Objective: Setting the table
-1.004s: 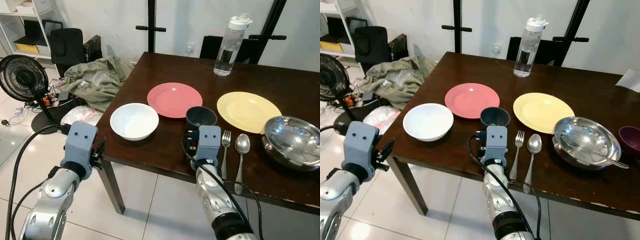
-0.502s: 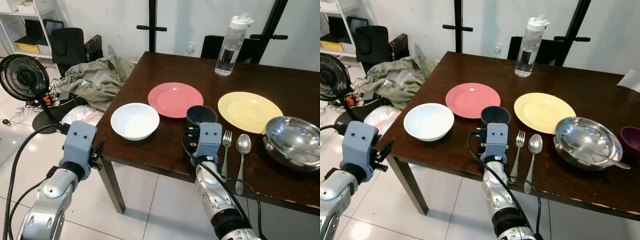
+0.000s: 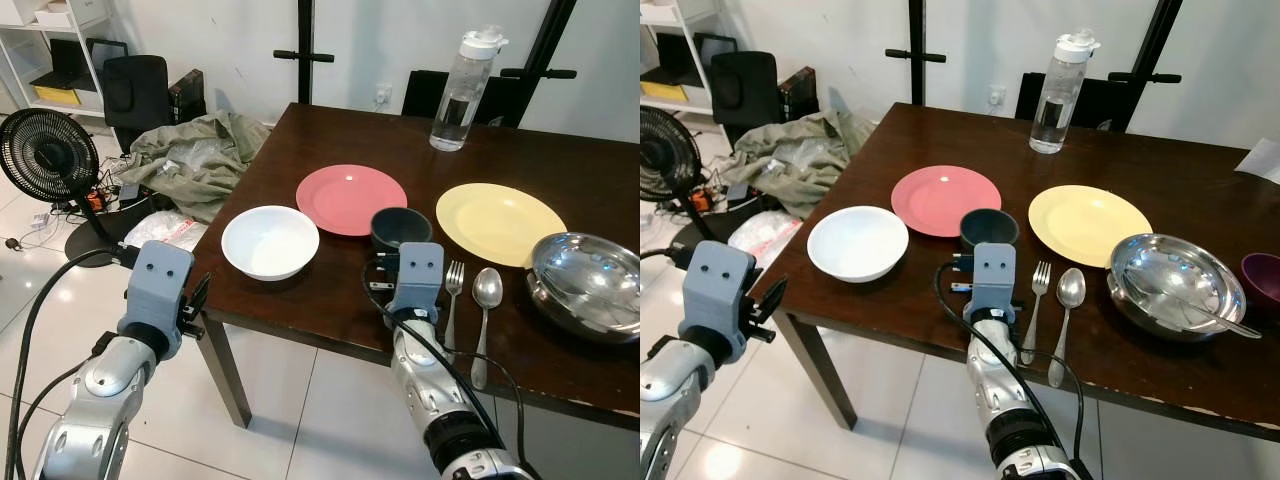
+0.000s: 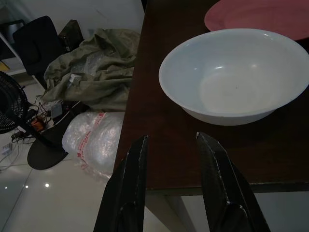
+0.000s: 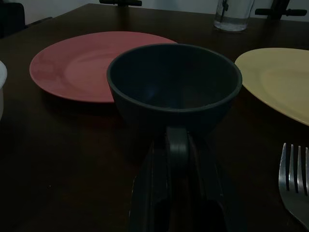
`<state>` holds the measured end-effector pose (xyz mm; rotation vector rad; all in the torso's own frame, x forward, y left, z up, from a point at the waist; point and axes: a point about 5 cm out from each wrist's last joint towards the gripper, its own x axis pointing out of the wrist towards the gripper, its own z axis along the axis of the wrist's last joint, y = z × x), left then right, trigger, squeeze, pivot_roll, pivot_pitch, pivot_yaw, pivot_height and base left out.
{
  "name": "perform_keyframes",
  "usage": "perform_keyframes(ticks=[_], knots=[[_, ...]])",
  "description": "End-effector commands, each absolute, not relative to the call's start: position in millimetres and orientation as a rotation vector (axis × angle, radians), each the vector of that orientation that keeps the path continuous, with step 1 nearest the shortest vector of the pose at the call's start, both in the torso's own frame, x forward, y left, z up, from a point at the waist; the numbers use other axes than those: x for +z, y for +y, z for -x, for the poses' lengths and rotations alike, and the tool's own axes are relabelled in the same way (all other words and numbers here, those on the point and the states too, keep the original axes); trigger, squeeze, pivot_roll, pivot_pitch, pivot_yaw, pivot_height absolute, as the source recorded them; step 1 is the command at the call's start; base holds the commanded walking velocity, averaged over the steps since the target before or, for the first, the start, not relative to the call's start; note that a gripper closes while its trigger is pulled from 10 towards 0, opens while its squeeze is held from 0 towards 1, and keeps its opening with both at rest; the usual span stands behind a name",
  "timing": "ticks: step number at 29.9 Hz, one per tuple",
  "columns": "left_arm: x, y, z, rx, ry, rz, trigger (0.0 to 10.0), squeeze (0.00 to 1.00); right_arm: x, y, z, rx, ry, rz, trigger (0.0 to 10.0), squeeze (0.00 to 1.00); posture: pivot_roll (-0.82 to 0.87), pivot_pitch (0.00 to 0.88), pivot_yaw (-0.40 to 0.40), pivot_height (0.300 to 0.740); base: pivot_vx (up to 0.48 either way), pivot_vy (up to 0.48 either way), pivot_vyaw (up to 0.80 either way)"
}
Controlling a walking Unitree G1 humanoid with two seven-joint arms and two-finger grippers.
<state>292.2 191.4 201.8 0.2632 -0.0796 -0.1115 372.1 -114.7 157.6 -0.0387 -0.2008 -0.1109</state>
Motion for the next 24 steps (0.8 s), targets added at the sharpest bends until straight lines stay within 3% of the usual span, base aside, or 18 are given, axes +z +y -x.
perform_keyframes(ticks=[1,16,17,19,24], knots=[[198,195,-290,-0.098,-0.057,-0.261,10.0,0.0,153,-114,-371,-0.115,-0.187,0.039,0.0,0.0,0.29,0.156,0.127,0.74,0.0,0.0,0.0],[197,193,-292,-0.097,-0.06,-0.253,10.0,0.0,156,-117,-373,-0.119,-0.203,0.048,0.0,0.0,0.27,0.142,0.12,0.74,0.0,0.0,0.0],[197,189,-295,-0.106,-0.069,-0.24,10.0,0.0,172,-119,-367,-0.078,-0.284,0.032,10.0,0.0,0.22,0.124,0.115,0.74,0.0,0.0,0.0],[199,182,-300,-0.124,-0.084,-0.221,10.0,0.0,199,-120,-350,0.005,-0.415,0.007,10.0,0.0,0.21,0.12,0.115,0.74,0.0,0.0,0.0],[201,179,-303,-0.147,-0.092,-0.22,10.0,0.0,202,-119,-336,0.047,-0.44,0.0,10.0,0.0,0.18,0.113,0.111,0.74,0.0,0.0,0.0]])
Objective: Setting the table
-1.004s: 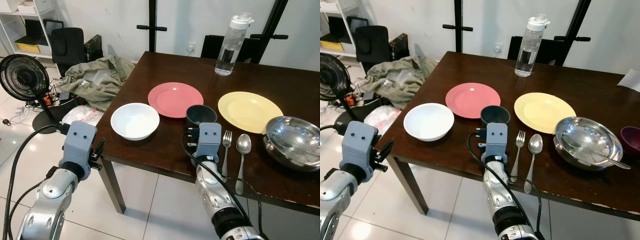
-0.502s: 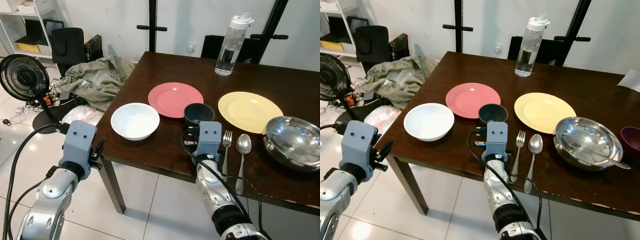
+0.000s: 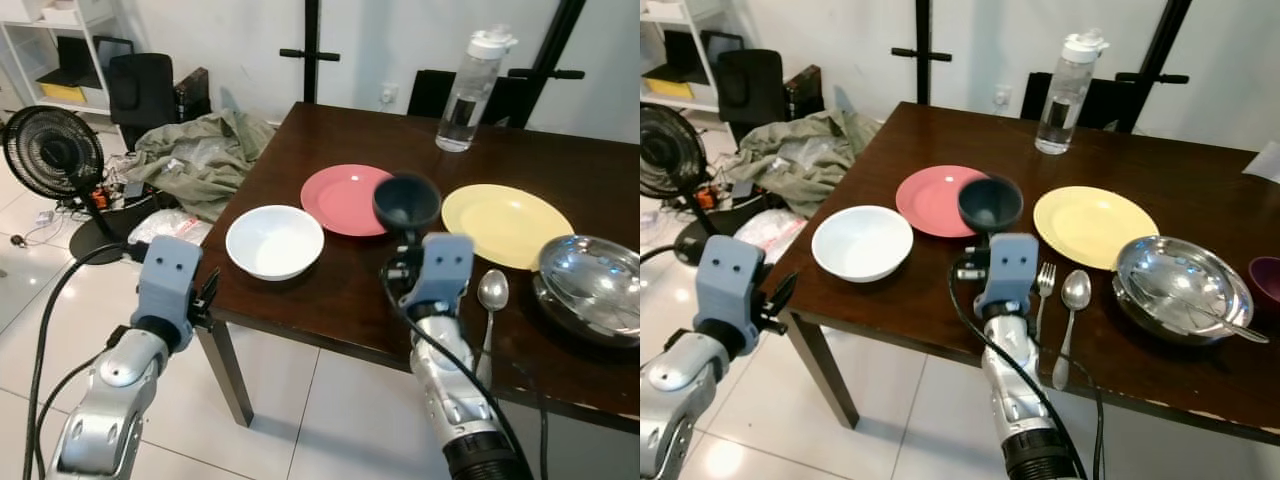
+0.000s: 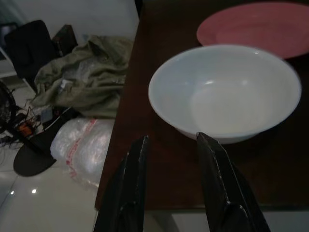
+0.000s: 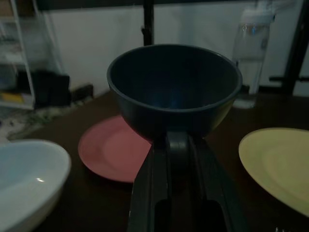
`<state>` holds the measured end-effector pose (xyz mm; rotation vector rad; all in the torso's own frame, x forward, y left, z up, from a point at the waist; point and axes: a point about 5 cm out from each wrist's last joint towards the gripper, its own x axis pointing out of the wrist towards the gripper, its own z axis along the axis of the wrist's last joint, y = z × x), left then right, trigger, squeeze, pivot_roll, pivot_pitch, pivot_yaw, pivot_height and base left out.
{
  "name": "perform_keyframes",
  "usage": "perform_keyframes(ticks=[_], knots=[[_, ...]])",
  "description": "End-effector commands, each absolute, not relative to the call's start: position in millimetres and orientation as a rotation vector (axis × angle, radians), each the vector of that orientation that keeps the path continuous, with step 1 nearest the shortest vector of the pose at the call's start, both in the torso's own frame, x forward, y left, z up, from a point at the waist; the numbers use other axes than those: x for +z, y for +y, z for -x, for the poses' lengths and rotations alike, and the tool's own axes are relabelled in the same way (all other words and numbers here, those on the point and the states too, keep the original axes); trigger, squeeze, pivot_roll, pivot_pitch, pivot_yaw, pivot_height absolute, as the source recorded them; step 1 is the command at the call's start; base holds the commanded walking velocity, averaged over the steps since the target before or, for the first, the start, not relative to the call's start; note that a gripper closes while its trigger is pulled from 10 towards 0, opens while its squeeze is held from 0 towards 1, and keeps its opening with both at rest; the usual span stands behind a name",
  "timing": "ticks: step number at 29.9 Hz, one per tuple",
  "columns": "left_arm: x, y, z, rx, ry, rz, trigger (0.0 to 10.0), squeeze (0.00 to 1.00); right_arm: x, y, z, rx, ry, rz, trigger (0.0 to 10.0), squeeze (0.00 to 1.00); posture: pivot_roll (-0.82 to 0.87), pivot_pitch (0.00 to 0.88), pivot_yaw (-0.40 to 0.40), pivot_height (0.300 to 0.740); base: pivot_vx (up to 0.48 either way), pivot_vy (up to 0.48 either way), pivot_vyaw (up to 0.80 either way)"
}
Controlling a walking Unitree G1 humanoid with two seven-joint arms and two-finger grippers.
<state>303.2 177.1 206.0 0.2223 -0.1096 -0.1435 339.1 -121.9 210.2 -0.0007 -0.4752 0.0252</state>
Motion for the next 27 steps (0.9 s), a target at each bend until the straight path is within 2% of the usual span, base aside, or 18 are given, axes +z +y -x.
perform_keyframes(ticks=[1,4,7,12,20,23,27], knots=[[201,179,-303,-0.147,-0.092,-0.22,10.0,0.0,202,-119,-336,0.047,-0.44,0.0,10.0,0.0,0.18,0.113,0.111,0.74,0.0,0.0,0.0],[198,174,-303,-0.183,-0.083,-0.219,10.0,0.0,199,-121,-318,0.074,-0.439,-0.007,10.0,0.0,0.14,0.099,0.104,0.74,0.0,0.0,0.0],[196,172,-302,-0.199,-0.078,-0.219,10.0,0.0,196,-122,-313,0.082,-0.429,-0.006,10.0,0.0,0.14,0.098,0.103,0.74,0.0,0.0,0.0],[188,163,-302,-0.245,-0.055,-0.197,10.0,0.0,192,-128,-296,0.177,-0.329,0.122,10.0,0.0,0.08,0.089,0.084,0.74,0.0,0.0,0.0],[180,150,-302,-0.26,-0.046,-0.153,10.0,0.0,193,-140,-291,0.176,-0.264,0.16,10.0,0.0,0.06,0.083,0.056,0.74,0.0,0.0,0.0],[177,147,-302,-0.255,-0.037,-0.138,10.0,0.0,190,-141,-291,0.166,-0.243,0.151,10.0,0.0,0.05,0.08,0.054,0.74,0.0,0.0,0.0],[172,142,-300,-0.239,-0.031,-0.089,10.0,0.0,188,-142,-293,0.14,-0.217,0.004,10.0,0.0,0.06,0.076,0.052,0.74,0.0,0.0,0.0]])
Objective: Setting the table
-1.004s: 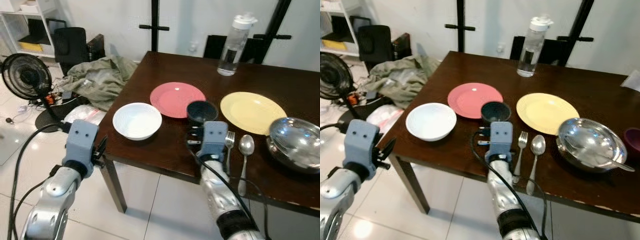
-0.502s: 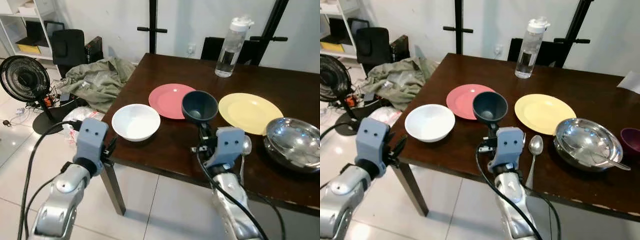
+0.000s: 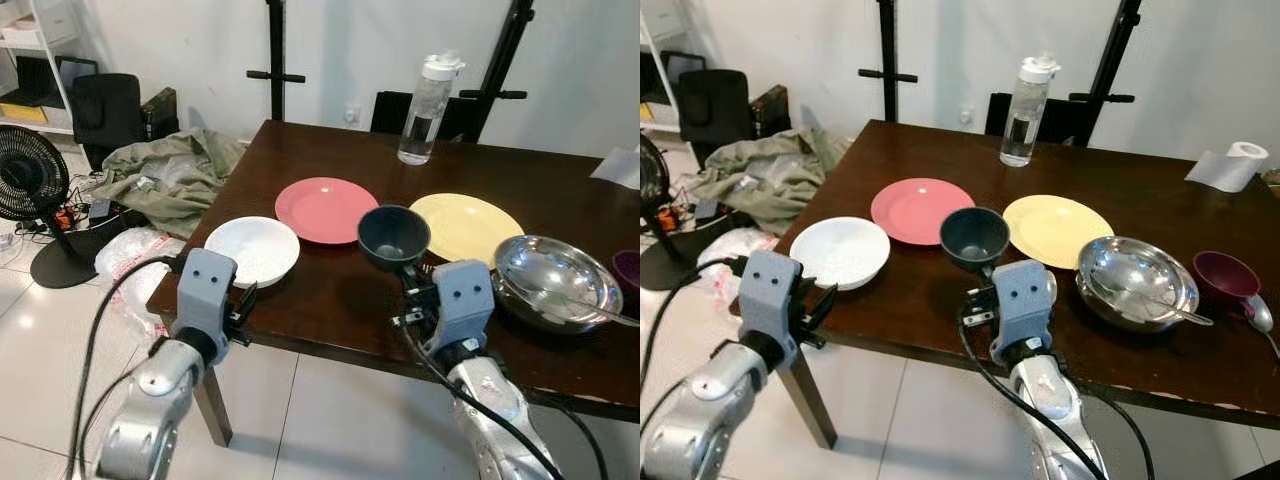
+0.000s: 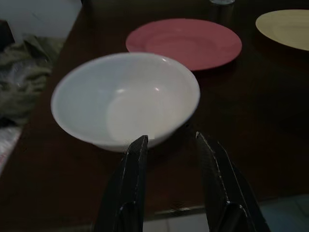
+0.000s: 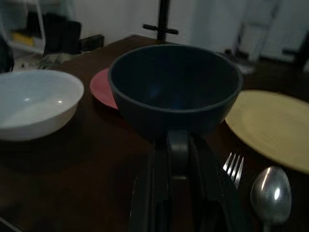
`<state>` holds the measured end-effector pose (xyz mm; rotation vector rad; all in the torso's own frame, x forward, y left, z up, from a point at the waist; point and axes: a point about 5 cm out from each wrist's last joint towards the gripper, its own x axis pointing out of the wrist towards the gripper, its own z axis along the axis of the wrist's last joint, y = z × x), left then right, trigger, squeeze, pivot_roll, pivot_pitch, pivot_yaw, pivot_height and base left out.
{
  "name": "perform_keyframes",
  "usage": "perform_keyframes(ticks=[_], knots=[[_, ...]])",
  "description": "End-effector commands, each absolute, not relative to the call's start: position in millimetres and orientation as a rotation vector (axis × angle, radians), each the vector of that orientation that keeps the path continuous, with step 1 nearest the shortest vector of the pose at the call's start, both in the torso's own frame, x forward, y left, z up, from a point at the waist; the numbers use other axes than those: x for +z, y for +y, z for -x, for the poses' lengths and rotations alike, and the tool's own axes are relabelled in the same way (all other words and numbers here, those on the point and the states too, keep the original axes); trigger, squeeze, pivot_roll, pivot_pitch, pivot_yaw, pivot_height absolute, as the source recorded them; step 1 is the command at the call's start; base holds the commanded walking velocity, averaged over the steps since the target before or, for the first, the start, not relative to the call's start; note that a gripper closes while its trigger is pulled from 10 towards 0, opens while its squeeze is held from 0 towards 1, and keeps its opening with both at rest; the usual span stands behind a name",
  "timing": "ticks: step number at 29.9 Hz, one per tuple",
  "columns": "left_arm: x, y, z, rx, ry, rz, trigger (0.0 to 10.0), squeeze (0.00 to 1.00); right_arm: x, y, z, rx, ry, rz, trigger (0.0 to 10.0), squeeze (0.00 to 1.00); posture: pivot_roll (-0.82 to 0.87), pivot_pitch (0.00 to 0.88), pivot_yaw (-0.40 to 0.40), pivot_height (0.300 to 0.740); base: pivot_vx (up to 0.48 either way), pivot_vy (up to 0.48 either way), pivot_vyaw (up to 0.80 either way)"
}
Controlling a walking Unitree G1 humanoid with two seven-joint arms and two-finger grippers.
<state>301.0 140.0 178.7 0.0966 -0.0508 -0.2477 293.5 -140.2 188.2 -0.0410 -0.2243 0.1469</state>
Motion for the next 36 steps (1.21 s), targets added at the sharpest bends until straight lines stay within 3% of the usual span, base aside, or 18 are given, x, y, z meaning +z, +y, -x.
perform_keyframes(ticks=[1,8,36], knots=[[172,141,-300,-0.239,-0.033,-0.084,10.0,0.0,189,-142,-293,0.14,-0.217,-0.017,10.0,0.0,0.06,0.074,0.052,0.74,0.0,0.0,0.0],[174,139,-299,-0.241,-0.04,-0.081,10.0,0.0,186,-146,-296,0.131,-0.189,-0.047,10.0,0.0,0.07,0.075,0.054,0.74,0.0,0.0,0.0],[177,141,-303,-0.198,-0.042,-0.107,10.0,0.0,182,-132,-297,0.188,-0.168,-0.11,10.0,0.0,0.08,0.094,0.075,0.74,0.0,0.0,0.8]])
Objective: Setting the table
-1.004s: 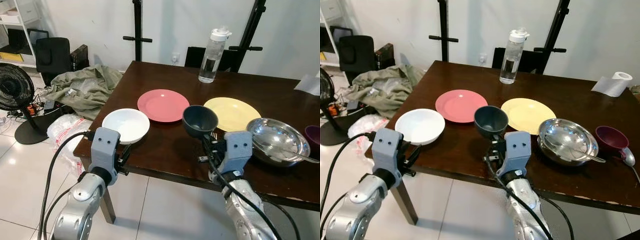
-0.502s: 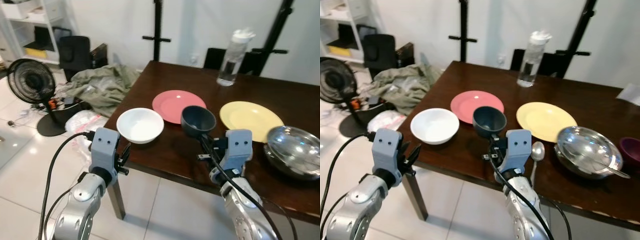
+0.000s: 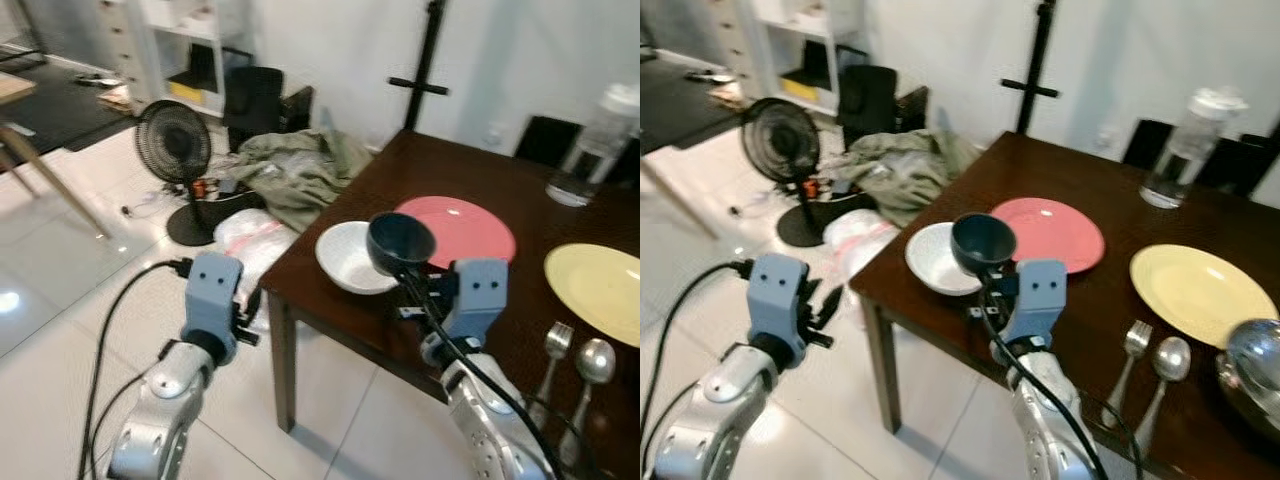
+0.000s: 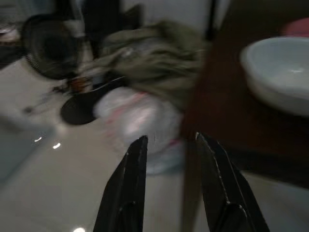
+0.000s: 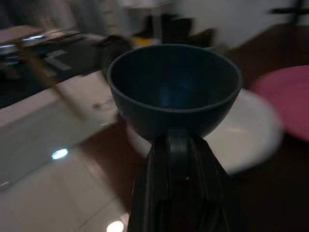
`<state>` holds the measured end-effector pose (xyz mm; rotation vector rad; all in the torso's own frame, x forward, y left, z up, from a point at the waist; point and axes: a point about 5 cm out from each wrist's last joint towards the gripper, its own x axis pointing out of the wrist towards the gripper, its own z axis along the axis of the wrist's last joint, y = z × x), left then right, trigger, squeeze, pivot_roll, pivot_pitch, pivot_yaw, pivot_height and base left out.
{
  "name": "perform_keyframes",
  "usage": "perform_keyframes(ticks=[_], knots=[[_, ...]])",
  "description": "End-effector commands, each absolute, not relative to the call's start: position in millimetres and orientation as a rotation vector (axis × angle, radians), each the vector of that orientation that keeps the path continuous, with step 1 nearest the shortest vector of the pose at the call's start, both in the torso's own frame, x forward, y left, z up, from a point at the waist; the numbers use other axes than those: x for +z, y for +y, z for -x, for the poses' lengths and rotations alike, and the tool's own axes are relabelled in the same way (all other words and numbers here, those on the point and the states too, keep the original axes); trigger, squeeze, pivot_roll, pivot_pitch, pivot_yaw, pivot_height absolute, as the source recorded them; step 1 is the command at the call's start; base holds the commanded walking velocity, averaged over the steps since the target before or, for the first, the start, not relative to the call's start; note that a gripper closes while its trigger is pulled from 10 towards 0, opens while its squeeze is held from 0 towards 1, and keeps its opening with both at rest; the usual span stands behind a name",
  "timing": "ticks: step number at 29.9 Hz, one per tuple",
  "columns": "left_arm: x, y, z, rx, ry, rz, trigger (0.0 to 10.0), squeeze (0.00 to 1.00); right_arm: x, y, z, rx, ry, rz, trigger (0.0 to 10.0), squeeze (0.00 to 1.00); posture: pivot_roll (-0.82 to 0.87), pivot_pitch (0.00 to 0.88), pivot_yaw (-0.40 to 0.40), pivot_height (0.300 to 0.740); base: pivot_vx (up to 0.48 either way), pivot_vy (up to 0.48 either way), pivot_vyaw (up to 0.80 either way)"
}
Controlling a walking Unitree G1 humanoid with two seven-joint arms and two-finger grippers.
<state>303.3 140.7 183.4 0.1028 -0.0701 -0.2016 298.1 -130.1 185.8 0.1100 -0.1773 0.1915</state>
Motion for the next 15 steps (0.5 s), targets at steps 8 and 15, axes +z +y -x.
perform_keyframes(ticks=[8,15], knots=[[177.5,143.3,-304.3,-0.176,-0.039,-0.114,10.0,0.0,180.7,-131.5,-296.1,0.188,-0.165,-0.113,10.0,0.0,0.08,0.095,0.077,0.74,0.0,0.0,0.8],[177.3,146.6,-306.8,-0.146,-0.031,-0.13,10.0,0.0,178.7,-130.9,-295.7,0.187,-0.161,-0.114,10.0,0.0,0.09,0.097,0.079,0.74,0.0,0.0,0.8]])
